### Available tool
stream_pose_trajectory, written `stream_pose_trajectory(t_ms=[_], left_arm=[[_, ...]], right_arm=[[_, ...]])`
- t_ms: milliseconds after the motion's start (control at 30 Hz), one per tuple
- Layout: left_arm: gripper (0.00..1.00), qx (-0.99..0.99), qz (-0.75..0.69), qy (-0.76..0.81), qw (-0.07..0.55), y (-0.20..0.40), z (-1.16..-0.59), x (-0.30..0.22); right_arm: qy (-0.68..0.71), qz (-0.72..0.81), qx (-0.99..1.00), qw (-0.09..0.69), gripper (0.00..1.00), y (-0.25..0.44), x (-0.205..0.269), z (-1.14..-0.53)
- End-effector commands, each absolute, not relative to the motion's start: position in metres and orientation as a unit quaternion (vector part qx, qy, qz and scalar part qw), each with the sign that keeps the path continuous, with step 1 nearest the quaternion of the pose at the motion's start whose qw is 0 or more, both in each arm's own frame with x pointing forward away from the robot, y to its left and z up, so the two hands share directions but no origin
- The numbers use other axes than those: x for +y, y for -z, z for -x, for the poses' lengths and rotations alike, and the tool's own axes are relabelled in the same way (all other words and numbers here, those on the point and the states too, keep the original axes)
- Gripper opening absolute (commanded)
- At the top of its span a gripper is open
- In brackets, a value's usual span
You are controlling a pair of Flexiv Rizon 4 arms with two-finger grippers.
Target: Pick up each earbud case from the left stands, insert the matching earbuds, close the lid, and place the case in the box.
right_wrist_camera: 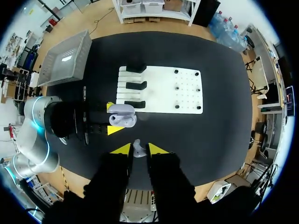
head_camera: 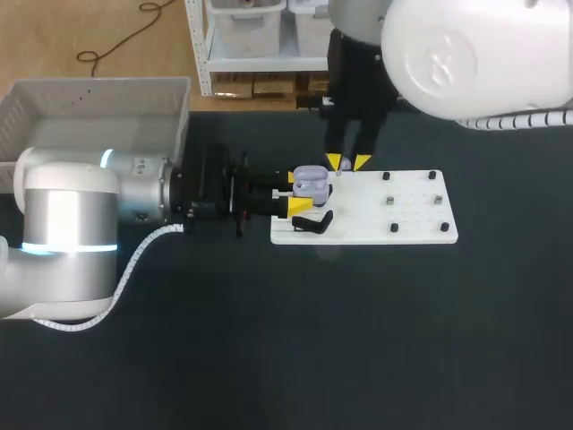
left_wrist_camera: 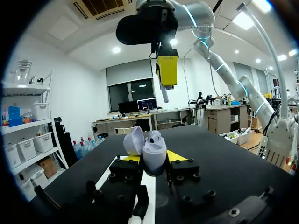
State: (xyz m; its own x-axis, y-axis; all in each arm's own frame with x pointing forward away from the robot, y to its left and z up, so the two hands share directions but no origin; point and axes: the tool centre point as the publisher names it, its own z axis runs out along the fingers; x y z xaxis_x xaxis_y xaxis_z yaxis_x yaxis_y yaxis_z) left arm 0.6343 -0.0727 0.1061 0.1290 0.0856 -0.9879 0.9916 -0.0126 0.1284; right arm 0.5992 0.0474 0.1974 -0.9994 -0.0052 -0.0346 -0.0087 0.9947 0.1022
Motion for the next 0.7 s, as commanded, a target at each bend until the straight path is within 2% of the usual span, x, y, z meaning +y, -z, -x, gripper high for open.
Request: stream_pose_trajectory(t_ms=[33, 700], left_arm=[[0.00, 0.486, -0.553, 0.445, 0.510, -0.105, -0.633, -0.073], [0.00, 0.486, -0.553, 0.445, 0.510, -0.105, -0.633, -0.073]], right_arm=[[-0.052, 0.003, 0.998, 0.018, 0.00, -0.197, 0.046, -0.598], [-0.023, 0.148, 0.988, 0.026, 0.00, -0.187, 0.078, -0.609]])
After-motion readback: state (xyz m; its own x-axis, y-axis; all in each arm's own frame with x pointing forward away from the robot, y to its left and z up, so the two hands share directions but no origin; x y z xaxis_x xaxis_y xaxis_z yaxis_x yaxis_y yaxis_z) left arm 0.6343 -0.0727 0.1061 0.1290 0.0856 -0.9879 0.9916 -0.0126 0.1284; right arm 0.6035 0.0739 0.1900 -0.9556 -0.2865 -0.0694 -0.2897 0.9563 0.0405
